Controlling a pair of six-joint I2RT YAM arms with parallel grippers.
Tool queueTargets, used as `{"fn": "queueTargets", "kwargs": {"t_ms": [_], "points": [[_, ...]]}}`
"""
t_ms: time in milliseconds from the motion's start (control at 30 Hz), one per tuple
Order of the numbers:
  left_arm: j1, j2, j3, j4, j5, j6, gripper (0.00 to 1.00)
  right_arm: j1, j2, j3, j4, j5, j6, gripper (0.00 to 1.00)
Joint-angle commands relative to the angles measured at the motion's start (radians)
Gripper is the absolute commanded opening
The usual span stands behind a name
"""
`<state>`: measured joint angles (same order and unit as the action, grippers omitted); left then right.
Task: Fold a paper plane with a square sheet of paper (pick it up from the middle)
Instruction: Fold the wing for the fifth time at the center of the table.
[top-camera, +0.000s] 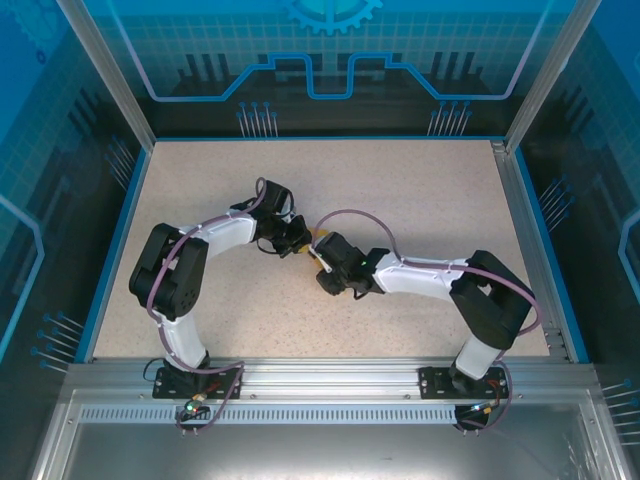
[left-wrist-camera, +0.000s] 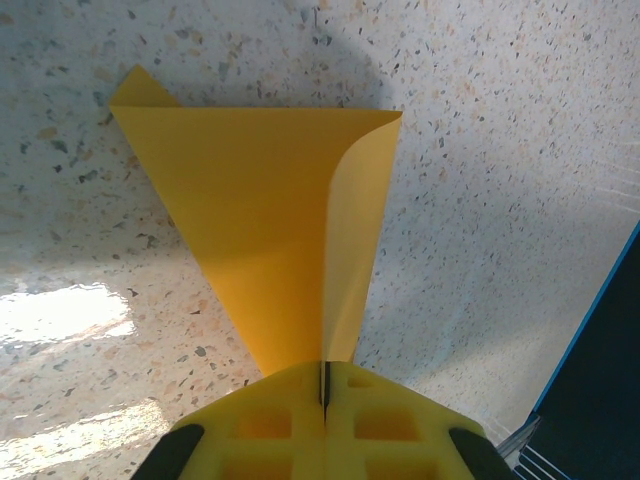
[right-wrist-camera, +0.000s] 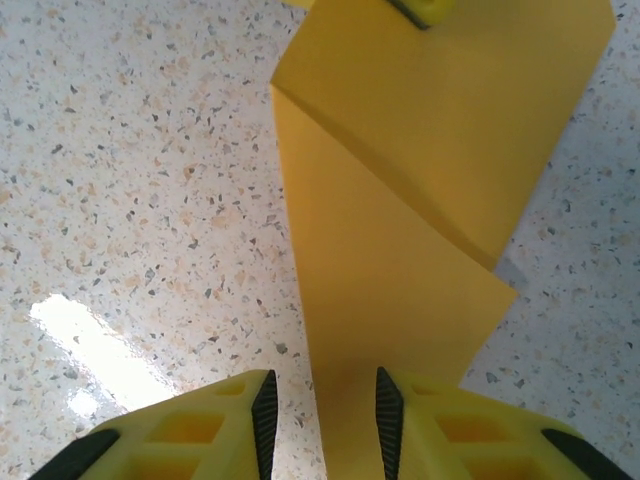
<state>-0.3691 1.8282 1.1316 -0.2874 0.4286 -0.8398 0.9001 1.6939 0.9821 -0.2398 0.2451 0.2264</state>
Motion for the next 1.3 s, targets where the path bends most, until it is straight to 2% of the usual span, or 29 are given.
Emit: {"fn": "queueTargets", "kwargs": {"t_ms": [0, 100, 233, 500, 867, 1000, 1067, 1133, 1267], "points": [[0.009, 0.019, 0.022, -0.018, 0.038, -0.01, 0.0, 0.027, 0.029, 0.031, -0.036, 0.069, -0.013, 0.37], [0.009, 0.02, 0.022, -0.016, 0.038, -0.009, 0.0, 0.042, 0.041, 0.034, -0.038, 0.099, -0.006, 0.36], [0.009, 0.019, 0.019, -0.014, 0.04, -0.008, 0.0, 0.048, 0.052, 0.043, -0.046, 0.108, 0.003, 0.29], [0.01, 0.019, 0.015, -0.013, 0.042, -0.008, 0.0, 0.049, 0.058, 0.052, -0.057, 0.147, 0.008, 0.21], [0.012, 0.019, 0.013, -0.013, 0.045, -0.007, 0.01, 0.053, 0.057, 0.046, -0.047, 0.144, 0.014, 0.11], [0.012, 0.008, 0.011, -0.012, 0.043, -0.003, 0.17, 0.048, 0.053, 0.04, -0.032, 0.106, 0.01, 0.08], [0.012, -0.01, 0.009, -0.018, 0.03, 0.006, 0.23, 0.033, 0.047, 0.029, -0.014, 0.053, 0.017, 0.07], [0.014, -0.038, 0.002, -0.033, 0.001, 0.015, 0.38, 0.014, 0.034, 0.012, 0.012, -0.011, 0.024, 0.06], [0.016, -0.097, -0.005, -0.095, -0.096, 0.043, 0.5, -0.037, 0.012, -0.018, 0.066, -0.16, 0.042, 0.06]]}}
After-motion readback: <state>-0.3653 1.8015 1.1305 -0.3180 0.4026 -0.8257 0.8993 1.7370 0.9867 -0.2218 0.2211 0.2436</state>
